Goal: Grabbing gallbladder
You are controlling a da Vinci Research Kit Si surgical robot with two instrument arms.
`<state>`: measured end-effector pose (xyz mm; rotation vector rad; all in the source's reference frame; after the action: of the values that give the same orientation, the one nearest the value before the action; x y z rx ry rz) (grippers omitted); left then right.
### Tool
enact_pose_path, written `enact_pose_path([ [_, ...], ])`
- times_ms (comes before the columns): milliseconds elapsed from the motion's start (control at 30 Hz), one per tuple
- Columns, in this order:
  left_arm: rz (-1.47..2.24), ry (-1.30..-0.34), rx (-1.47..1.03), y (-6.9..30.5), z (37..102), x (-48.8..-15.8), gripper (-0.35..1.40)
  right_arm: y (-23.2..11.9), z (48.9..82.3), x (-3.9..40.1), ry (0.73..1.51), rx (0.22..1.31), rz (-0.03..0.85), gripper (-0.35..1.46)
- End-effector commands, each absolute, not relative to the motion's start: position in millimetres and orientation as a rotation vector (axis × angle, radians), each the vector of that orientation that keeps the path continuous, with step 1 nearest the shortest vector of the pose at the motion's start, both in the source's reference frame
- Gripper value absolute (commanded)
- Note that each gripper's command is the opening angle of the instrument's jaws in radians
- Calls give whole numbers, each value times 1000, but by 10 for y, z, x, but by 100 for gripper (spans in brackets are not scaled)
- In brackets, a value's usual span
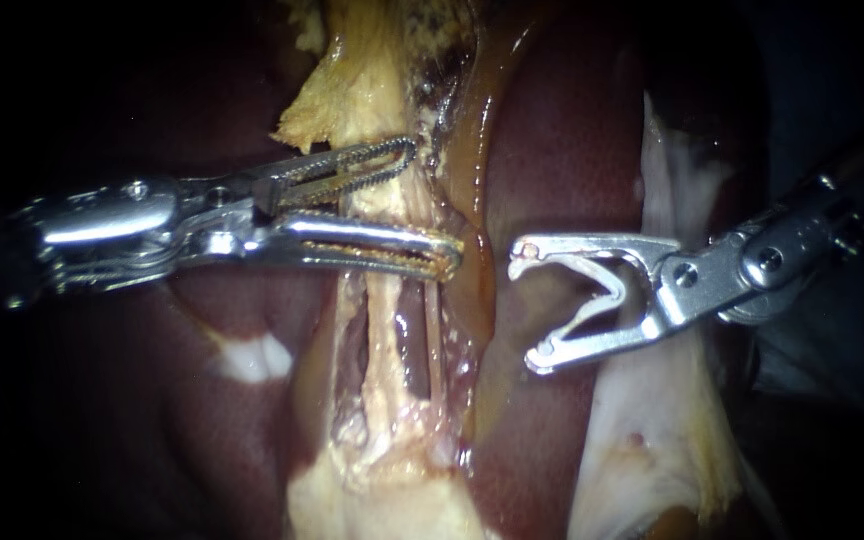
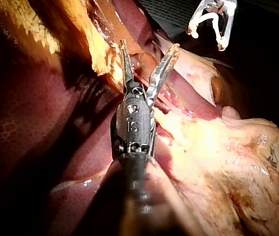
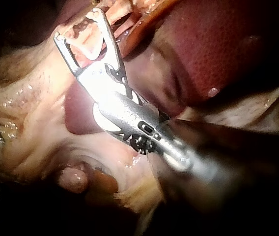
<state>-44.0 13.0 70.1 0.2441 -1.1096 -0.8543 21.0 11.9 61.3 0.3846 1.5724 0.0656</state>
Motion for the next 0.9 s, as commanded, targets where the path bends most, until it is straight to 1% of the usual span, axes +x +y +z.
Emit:
enact_pose_path([
  [33, -854, -1110, 245, 130, 701, -440, 74, 120, 613, 210, 1573, 385, 66, 49],
  [267, -824, -1119, 263, 121, 685, -433, 74, 120, 613, 209, 1573, 385, 65, 49],
  [433, -816, -1123, 276, 108, 656, -412, 74, 120, 613, 209, 1573, 385, 65, 49],
  [533, -811, -1125, 291, 106, 637, -394, 72, 120, 613, 209, 1573, 385, 65, 49],
  [700, -825, -1113, 283, 125, 597, -367, 71, 121, 615, 209, 1572, 384, 66, 49],
  [900, -840, -1148, 242, 156, 564, -352, 67, 121, 615, 209, 1572, 384, 66, 49],
])
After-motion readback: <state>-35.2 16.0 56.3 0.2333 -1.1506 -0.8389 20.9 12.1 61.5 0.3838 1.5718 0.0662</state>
